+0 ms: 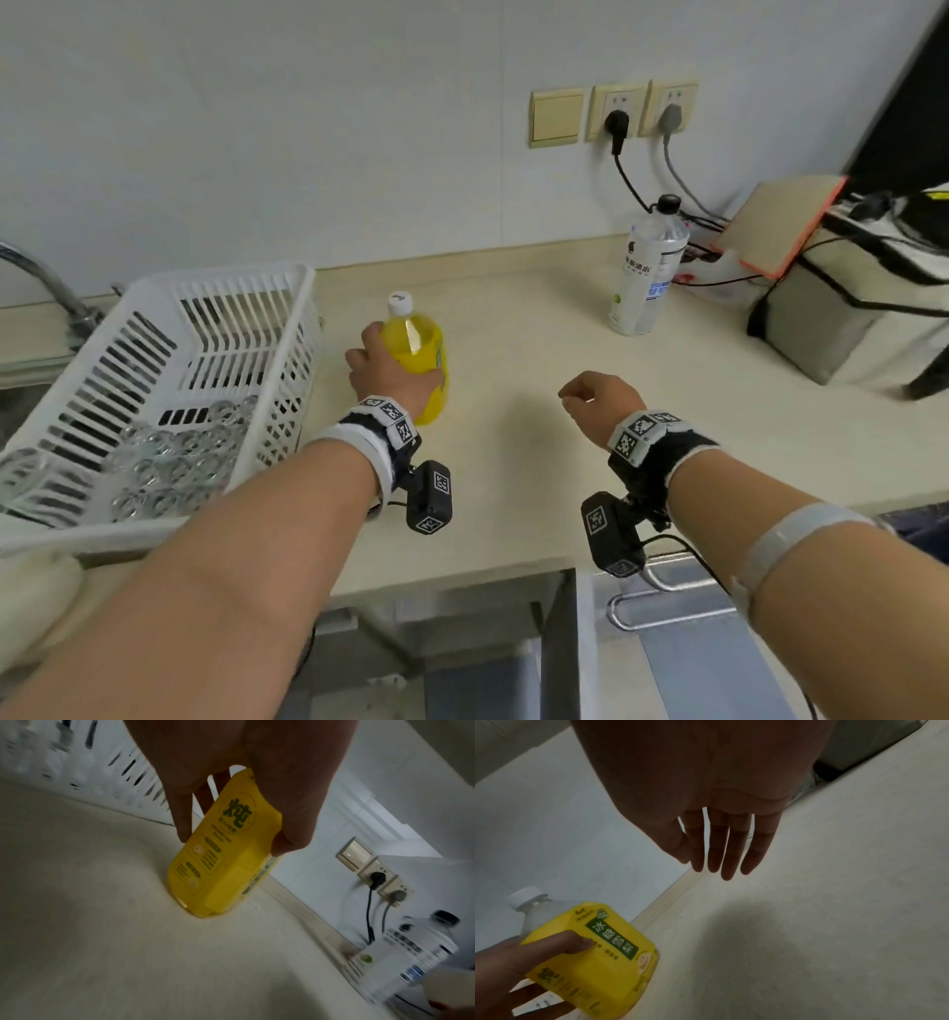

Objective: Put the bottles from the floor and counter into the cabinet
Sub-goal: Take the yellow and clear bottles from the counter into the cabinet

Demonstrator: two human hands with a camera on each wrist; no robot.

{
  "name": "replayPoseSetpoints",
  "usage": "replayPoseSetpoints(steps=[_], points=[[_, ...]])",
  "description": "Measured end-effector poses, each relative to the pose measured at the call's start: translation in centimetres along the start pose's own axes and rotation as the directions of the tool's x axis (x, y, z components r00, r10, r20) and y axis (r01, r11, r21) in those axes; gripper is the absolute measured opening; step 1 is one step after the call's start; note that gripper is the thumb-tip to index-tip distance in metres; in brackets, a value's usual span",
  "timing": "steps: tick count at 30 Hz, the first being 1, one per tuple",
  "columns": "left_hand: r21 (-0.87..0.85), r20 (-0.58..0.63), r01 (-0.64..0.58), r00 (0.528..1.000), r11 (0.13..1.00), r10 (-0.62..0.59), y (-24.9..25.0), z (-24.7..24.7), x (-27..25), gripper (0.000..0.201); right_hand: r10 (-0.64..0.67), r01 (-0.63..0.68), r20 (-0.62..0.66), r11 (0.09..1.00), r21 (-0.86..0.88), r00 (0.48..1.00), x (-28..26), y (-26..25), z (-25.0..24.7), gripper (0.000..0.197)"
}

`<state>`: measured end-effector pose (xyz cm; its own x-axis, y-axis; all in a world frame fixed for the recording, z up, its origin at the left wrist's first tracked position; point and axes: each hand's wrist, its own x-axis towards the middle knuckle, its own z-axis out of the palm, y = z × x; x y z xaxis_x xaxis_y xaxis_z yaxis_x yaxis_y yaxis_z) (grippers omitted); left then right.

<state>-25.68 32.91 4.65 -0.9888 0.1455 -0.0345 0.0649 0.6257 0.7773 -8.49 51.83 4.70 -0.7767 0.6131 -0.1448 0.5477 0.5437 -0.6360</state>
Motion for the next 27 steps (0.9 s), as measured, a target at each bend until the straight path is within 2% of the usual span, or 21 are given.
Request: replayPoseSetpoints(steps=[6, 11, 17, 24, 27], points=[[-0.119, 0.042, 0.016, 0.999, 0.993, -0.011, 3.0, 3.8, -11.0, 0.087, -0.046, 0.051, 0.093, 0.998, -0.046, 0.995, -3.9, 4.4, -6.1, 0.024], [-0.204, 0.024, 0.008, 1.0, 0.979, -0.003, 4.7, 6.1, -15.2, 0.087, -0.041, 0.054, 0.118, 0.993, -0.108, 0.992, -3.3, 5.3, -10.6, 0.025], [-0.188, 0.017, -0.008, 1.0, 0.982, 0.011, 6.9, 8.6, -13.9, 0.087, 0.023, -0.021, 0.03, 0.997, -0.08, 0.999, -0.1, 6.0, -13.5, 0.038], [-0.193, 0.016, -0.039, 0.999, 0.98, 0.043, 11.6, 13.3, -10.0, 0.087, 0.168, -0.169, 0.019, 0.984, 0.054, 0.986, 8.1, 9.5, -15.6, 0.084], [-0.175, -0.006, -0.017, 1.0, 0.984, 0.016, 13.2, 15.4, -7.8, 0.088, 0.174, -0.174, 0.012, 0.975, 0.136, 0.985, 13.4, 10.4, -15.6, 0.097]])
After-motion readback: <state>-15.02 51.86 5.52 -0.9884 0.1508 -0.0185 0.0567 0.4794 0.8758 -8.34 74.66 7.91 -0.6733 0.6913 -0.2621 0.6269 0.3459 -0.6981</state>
